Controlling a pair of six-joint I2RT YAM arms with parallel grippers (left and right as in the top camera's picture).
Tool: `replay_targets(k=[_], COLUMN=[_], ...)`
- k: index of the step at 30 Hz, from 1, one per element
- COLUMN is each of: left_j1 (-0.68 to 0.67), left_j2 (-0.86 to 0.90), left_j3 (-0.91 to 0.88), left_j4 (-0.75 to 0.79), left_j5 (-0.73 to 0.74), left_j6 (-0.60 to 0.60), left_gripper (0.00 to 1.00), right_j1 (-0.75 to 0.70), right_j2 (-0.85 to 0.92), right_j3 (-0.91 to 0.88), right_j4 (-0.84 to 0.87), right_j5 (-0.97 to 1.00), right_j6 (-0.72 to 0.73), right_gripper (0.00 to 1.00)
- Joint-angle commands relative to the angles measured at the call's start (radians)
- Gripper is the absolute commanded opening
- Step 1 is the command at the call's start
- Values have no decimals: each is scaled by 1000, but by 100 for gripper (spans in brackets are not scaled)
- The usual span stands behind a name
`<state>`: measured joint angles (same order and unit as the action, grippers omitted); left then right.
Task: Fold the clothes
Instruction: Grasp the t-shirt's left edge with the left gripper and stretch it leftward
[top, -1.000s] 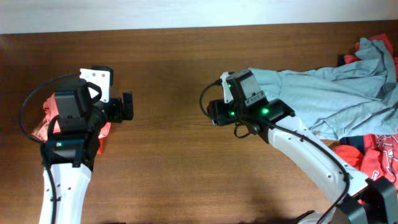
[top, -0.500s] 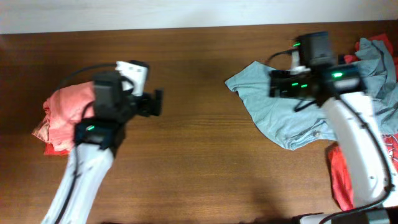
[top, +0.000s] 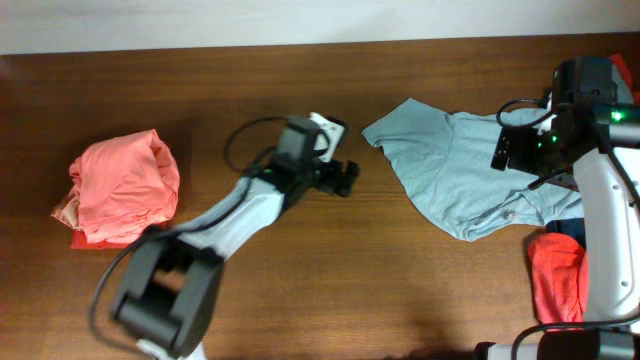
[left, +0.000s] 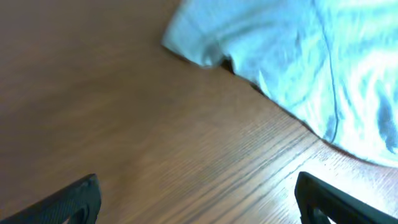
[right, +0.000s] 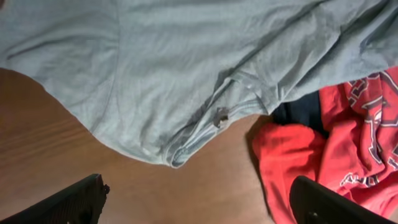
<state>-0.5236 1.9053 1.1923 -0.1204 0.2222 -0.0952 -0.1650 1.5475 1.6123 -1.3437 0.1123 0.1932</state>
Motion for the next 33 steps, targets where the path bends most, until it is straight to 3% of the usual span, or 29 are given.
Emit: replay_targets(k=[1, 7, 15, 19, 23, 24, 27, 29, 33], left_j1=[-32, -42, -55, -68, -72, -72, -67, -58, -6], left_j2=[129, 300, 490, 547, 563, 563, 563, 563, 544], left_j3=[163, 382, 531, 576, 579, 579, 582, 593, 645], left_j4=[-56, -148, -135, -112, -89, -90, -90, -99, -183], left_j5=[47, 100, 188, 203, 203, 202, 201, 201, 200], left_j6=[-32, -101, -240, -276, -283, -282, -282, -282, -268], left_gripper=[99, 98, 96, 89, 52, 36, 12, 1, 1], right_j1=[-6, -6, -6, -6, -6, -6, -6, -6, -6], right_j2=[-6, -6, -6, -6, -6, -6, -6, -6, -6], right_j3=[18, 18, 18, 18, 18, 18, 18, 18, 18], right_j4=[-15, -32, -37, -37, -37, -37, -36, -37, -39], right_j5=[15, 16, 16, 16, 16, 16, 16, 16, 16], right_j6=[-6, -6, -6, -6, -6, -6, -6, -6, -6], right_gripper=[99, 99, 99, 99, 99, 99, 99, 99, 98])
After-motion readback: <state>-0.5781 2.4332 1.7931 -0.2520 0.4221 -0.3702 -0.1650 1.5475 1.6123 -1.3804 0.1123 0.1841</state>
